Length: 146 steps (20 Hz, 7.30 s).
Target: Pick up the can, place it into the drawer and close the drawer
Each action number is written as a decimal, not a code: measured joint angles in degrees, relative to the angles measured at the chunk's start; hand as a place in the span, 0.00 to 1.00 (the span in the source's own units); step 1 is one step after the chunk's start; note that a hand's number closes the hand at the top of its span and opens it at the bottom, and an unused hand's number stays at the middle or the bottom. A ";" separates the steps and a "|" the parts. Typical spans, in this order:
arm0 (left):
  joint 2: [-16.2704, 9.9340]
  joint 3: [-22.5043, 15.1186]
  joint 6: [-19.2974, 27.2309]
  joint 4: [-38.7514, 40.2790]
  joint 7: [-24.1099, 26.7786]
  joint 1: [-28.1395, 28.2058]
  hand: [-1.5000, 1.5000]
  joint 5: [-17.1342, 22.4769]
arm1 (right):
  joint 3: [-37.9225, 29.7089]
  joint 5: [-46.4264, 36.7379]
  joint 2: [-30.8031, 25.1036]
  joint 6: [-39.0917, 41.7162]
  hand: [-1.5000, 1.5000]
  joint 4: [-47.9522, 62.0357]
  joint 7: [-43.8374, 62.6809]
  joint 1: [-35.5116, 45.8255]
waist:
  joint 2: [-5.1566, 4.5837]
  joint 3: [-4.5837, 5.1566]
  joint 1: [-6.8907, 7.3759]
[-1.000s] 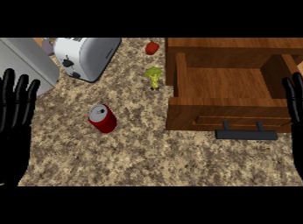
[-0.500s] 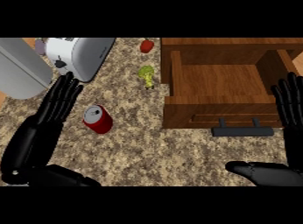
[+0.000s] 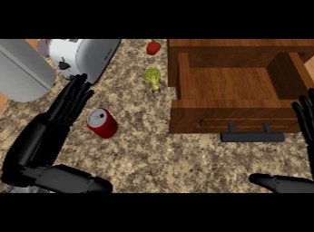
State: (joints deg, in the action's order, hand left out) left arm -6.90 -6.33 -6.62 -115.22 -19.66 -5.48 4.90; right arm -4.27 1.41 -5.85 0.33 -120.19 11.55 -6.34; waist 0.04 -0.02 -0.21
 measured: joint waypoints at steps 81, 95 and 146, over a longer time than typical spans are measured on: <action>-3.17 15.95 -3.66 75.07 47.91 -15.10 0.00 -8.21 | -9.19 2.28 3.48 10.84 0.00 -0.12 -6.95 -7.34 | -0.04 0.03 -0.13; -1.31 16.27 -1.13 84.69 50.94 -22.21 0.00 -8.61 | -11.06 4.20 3.54 12.75 0.00 -2.30 -5.92 -8.54 | -0.09 0.04 -0.35; 6.61 3.76 16.52 34.09 13.86 -22.58 1.00 -5.02 | -12.42 6.93 3.38 11.62 0.00 -5.16 -6.01 -10.81 | 0.05 -0.01 -0.10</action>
State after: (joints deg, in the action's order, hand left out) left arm -0.29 -2.57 9.91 -81.12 -5.80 -28.05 -0.12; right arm -16.69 8.34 -2.47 11.95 -125.35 5.54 -17.16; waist 0.09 -0.03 -0.31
